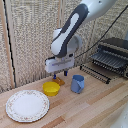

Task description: Notice the yellow vessel located before you. Bring your fastener close to the yellow vessel and smoothly hold it. Transfer the yellow vessel above the white plating and let go of your hold on it, then set the vessel on the plating.

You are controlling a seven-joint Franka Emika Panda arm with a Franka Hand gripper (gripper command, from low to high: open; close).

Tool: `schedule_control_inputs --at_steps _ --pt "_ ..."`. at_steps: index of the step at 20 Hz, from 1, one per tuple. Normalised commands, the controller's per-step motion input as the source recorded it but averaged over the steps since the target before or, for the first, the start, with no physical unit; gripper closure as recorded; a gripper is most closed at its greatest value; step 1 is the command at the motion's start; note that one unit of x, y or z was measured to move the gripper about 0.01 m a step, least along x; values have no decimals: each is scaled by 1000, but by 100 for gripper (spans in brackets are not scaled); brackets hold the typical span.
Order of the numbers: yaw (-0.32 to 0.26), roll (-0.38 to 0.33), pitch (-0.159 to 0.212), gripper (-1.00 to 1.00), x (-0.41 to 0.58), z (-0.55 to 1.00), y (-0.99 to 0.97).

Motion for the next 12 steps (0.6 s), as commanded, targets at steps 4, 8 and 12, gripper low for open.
schedule_control_inputs --at_steps 4,8,12 --pt "5 -28 26 -100 262 -344 249" --pt "29 -35 10 -100 231 -375 71" --pt "44 -14 8 -100 188 -326 -20"
